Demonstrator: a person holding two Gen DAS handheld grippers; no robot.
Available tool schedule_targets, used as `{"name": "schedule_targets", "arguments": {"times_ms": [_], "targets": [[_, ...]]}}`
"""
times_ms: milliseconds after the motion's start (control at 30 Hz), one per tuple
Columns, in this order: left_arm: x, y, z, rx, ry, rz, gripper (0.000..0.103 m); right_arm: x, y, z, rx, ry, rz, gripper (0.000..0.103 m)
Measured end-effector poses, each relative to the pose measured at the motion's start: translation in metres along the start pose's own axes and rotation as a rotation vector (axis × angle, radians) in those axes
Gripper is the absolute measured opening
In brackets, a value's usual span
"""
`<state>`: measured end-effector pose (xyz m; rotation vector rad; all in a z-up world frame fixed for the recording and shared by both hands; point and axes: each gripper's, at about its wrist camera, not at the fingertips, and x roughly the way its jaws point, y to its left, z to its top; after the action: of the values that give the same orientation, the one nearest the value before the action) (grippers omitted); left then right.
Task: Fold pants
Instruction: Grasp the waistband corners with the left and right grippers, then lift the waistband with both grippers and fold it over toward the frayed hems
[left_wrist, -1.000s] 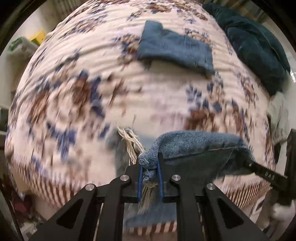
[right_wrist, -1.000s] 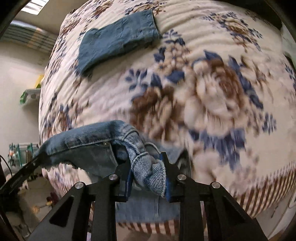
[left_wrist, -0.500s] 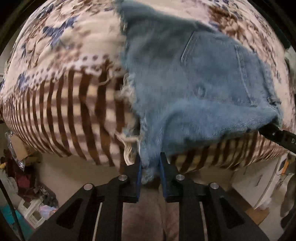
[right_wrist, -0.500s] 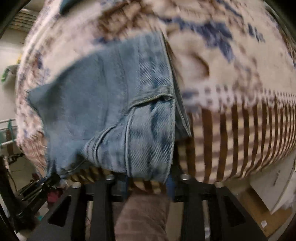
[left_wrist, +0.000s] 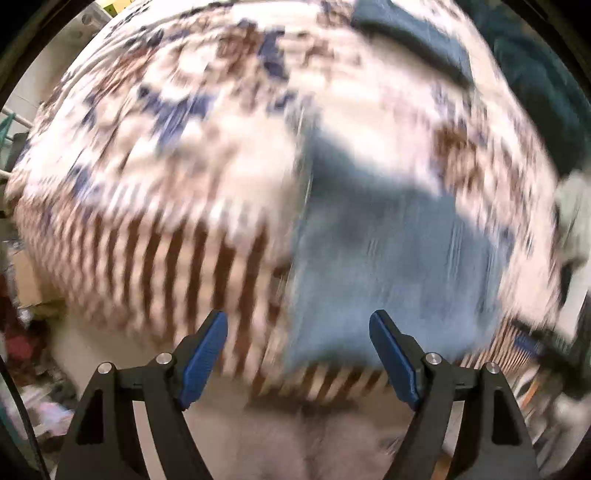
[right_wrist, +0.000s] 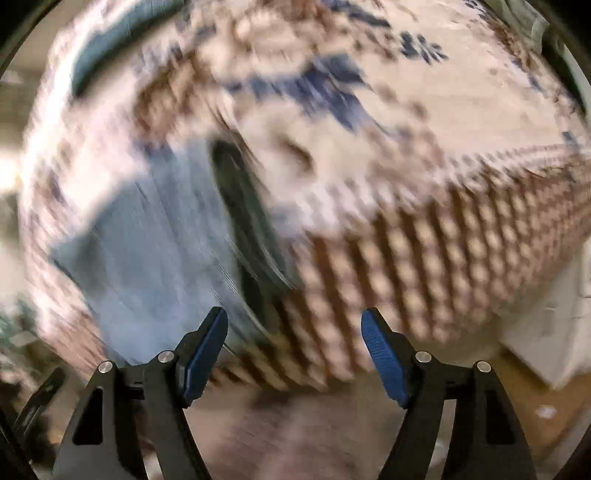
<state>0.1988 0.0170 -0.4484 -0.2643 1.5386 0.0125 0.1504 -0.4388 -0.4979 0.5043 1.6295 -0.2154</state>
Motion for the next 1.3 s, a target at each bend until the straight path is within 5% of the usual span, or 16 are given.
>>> {"name": "schedule_targets", "arguments": {"times_ms": [100, 167, 200, 233, 267, 467, 633, 733, 833, 967, 1300], "targets": [[0.037, -0.003, 0.06, -0.032, -0.001, -0.026, 0.078, 0.015, 0.011, 0.029, 0.004, -0.024, 0.126, 0.077], [0.073, -0.008, 0.089, -0.021, 0.041, -0.021, 0.074, 0.037, 0.017, 0.043, -0.007, -0.009, 0.152, 0.063], [0.089, -0.008, 0.097, -0.021, 0.053, -0.014, 0.067, 0.048, 0.021, 0.048, -0.028, 0.007, 0.165, 0.038], [0.106, -0.007, 0.106, -0.022, 0.05, -0.016, 0.042, 0.062, 0.026, 0.05, -0.054, 0.031, 0.157, 0.031], [0.112, -0.008, 0.109, -0.023, 0.051, -0.026, 0.032, 0.072, 0.03, 0.055, -0.075, 0.034, 0.147, 0.03], [0.128, -0.012, 0.119, -0.023, 0.036, -0.007, 0.035, 0.091, 0.022, 0.055, -0.132, 0.038, 0.078, 0.029], [0.063, -0.007, 0.071, 0.002, -0.019, -0.016, 0.038, 0.076, 0.016, 0.047, -0.053, 0.104, 0.142, 0.059], [0.043, -0.017, 0.022, 0.067, -0.068, 0.117, 0.054, 0.057, 0.012, 0.024, -0.074, 0.101, 0.139, 0.06], [0.056, -0.032, -0.02, 0.111, -0.022, 0.189, 0.054, 0.055, 0.015, -0.002, -0.127, 0.107, 0.078, 0.06], [0.081, -0.039, -0.046, 0.122, 0.049, 0.202, 0.054, 0.068, 0.02, -0.024, -0.139, 0.149, 0.033, 0.06], [0.101, -0.031, -0.069, 0.127, 0.063, 0.208, 0.054, 0.099, 0.066, -0.045, -0.267, 0.117, -0.137, 0.059]]}}
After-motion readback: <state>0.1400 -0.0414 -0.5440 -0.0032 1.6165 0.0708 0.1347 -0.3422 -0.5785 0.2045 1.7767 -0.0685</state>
